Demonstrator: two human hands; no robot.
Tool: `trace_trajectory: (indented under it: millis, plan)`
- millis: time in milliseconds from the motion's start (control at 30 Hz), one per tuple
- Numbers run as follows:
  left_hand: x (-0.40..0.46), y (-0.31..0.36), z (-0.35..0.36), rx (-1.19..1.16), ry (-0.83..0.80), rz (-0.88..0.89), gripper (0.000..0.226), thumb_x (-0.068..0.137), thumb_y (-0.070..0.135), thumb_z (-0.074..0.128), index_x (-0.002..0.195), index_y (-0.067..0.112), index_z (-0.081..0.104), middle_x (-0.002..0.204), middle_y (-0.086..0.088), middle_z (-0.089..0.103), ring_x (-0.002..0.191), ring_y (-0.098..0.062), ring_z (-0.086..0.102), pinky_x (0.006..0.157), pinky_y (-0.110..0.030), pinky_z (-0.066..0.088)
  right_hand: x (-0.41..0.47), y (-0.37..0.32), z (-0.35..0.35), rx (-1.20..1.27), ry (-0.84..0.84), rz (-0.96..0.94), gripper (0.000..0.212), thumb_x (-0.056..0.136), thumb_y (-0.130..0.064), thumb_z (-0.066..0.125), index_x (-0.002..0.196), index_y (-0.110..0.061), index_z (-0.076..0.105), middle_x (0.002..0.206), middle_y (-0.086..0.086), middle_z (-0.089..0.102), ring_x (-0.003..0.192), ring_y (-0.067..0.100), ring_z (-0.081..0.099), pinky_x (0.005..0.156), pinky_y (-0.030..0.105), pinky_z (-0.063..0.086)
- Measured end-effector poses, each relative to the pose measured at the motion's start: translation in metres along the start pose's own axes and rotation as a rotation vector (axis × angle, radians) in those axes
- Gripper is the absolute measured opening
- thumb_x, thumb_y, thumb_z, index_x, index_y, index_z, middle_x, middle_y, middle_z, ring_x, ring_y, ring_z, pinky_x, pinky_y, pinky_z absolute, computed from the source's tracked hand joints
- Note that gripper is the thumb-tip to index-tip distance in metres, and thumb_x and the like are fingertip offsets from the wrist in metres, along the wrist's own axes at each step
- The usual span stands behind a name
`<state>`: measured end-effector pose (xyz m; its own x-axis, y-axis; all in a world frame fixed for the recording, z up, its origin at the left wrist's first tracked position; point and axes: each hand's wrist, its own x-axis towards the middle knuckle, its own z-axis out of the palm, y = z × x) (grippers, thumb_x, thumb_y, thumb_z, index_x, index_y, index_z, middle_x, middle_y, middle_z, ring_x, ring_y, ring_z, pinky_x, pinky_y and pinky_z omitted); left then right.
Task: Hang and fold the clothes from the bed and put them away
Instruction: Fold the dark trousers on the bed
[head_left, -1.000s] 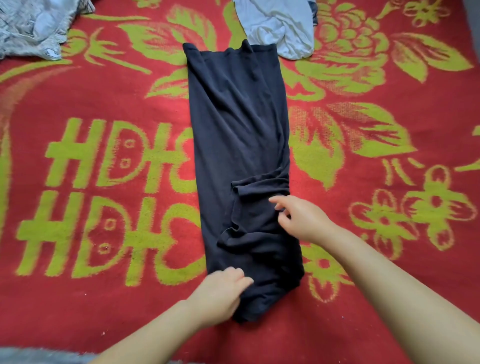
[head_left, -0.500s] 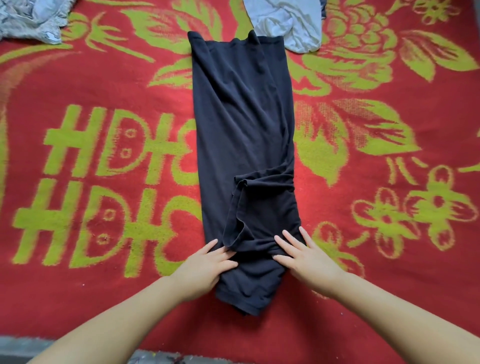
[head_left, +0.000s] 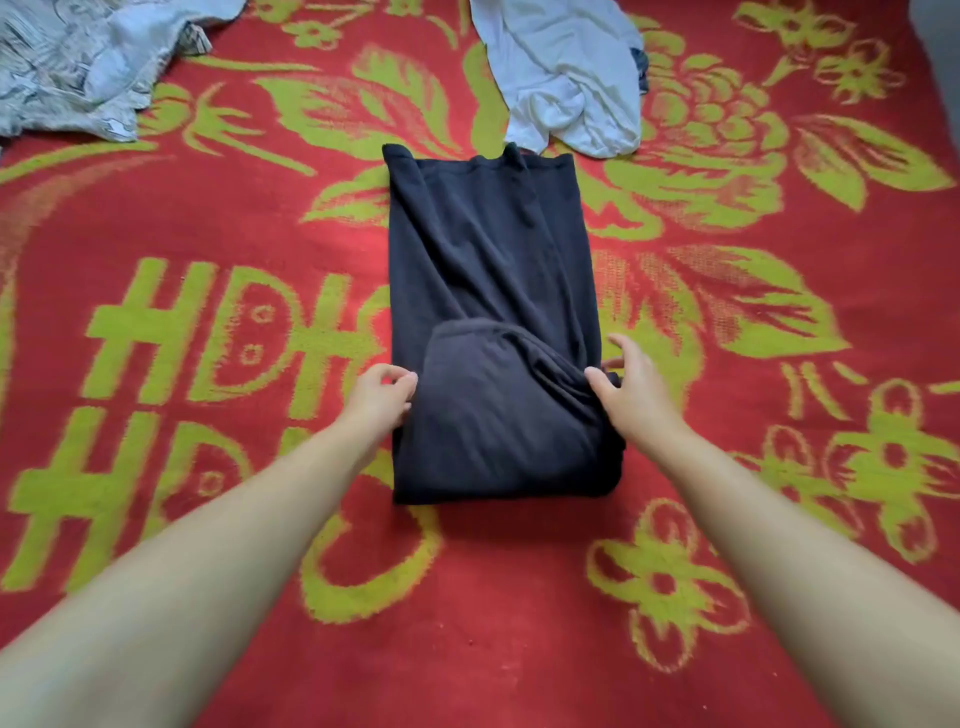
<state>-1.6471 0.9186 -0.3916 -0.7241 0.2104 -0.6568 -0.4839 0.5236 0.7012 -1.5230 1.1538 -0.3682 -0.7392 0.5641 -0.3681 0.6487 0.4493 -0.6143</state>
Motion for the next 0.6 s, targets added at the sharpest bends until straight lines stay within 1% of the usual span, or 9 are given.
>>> trace_trajectory:
  millis: [67,100,167,200,233,300,400,500,600]
  plan:
    - [0.003,-0.006,0.017,0.330,0.308,0.169,0.039,0.095,0.022,0.052,0.132,0.009,0.048,0.130,-0.015,0.052,0.118,-0.030,0.050,0.099,-0.039,0.037,-0.002,-0.004,0.021,-0.227,0.163,-0.087,0.060,0.096,-0.027,0.052,0.149,-0.012,0.028,0.148,0.017,0.035,0.138,0.030,0.030,0.113,0.044,0.024]
    - [-0.002,-0.014,0.025,0.521,0.355,0.363,0.050,0.093,0.023,0.052,0.140,0.007,0.041,0.140,-0.015,0.045,0.130,-0.030,0.041,0.108,-0.043,0.030,-0.009,-0.005,0.031,-0.341,0.186,-0.190,0.064,0.094,-0.031,0.053,0.150,-0.014,0.026,0.154,0.016,0.026,0.144,0.031,0.019,0.115,0.051,0.017]
    - [-0.020,-0.039,0.041,0.875,0.213,0.772,0.069,0.089,0.036,0.050,0.149,0.009,0.029,0.155,-0.012,0.028,0.144,-0.026,0.024,0.114,-0.053,0.020,-0.031,-0.002,0.052,-0.522,0.102,-0.453,0.074,0.088,-0.043,0.058,0.151,-0.019,0.026,0.159,0.014,0.016,0.148,0.034,0.007,0.112,0.063,0.010]
    - [-0.027,-0.052,0.046,1.057,0.052,0.896,0.079,0.086,0.045,0.047,0.152,0.012,0.018,0.159,-0.010,0.015,0.147,-0.025,0.014,0.116,-0.055,0.016,-0.042,0.003,0.059,-0.610,0.018,-0.549,0.081,0.084,-0.051,0.058,0.152,-0.021,0.024,0.160,0.014,0.012,0.147,0.036,0.002,0.109,0.067,0.008]
    - [-0.031,-0.062,0.048,1.212,-0.115,0.926,0.089,0.083,0.051,0.046,0.153,0.017,0.002,0.160,-0.008,-0.001,0.148,-0.024,0.001,0.117,-0.055,0.008,-0.050,0.011,0.062,-0.703,-0.073,-0.602,0.088,0.081,-0.059,0.058,0.152,-0.023,0.021,0.160,0.015,0.007,0.146,0.038,-0.003,0.108,0.071,0.006]
    - [-0.028,-0.074,0.045,1.395,-0.280,0.823,0.102,0.082,0.045,0.052,0.143,0.025,-0.028,0.154,-0.006,-0.026,0.144,-0.021,-0.023,0.118,-0.049,-0.008,-0.054,0.029,0.059,-0.874,-0.243,-0.597,0.102,0.076,-0.065,0.060,0.153,-0.028,0.005,0.159,0.014,-0.007,0.144,0.040,-0.014,0.106,0.073,-0.005]
    - [-0.024,-0.070,0.046,1.476,-0.234,0.729,0.104,0.085,0.010,0.051,0.135,0.027,-0.039,0.154,-0.011,-0.029,0.139,-0.022,-0.031,0.116,-0.044,-0.010,-0.043,0.045,0.053,-1.003,-0.357,-0.493,0.104,0.085,-0.052,0.058,0.142,-0.035,-0.027,0.157,0.007,-0.023,0.144,0.035,-0.020,0.104,0.068,-0.017]
    - [-0.031,-0.060,0.050,1.434,-0.249,0.656,0.094,0.086,-0.005,0.041,0.146,0.023,-0.025,0.156,-0.014,-0.024,0.145,-0.026,-0.021,0.117,-0.043,-0.006,-0.040,0.035,0.056,-1.039,-0.367,-0.452,0.085,0.097,-0.020,0.044,0.146,-0.036,-0.023,0.161,0.006,-0.013,0.147,0.035,-0.012,0.108,0.067,-0.007]
    - [-0.049,-0.053,0.045,1.423,-0.376,0.537,0.094,0.084,-0.011,0.040,0.149,0.021,-0.020,0.156,-0.015,-0.024,0.145,-0.027,-0.021,0.118,-0.043,-0.004,-0.047,0.020,0.049,-1.056,-0.505,-0.424,0.085,0.094,-0.005,0.043,0.151,-0.034,-0.012,0.161,0.005,-0.008,0.147,0.035,-0.008,0.110,0.067,-0.001]
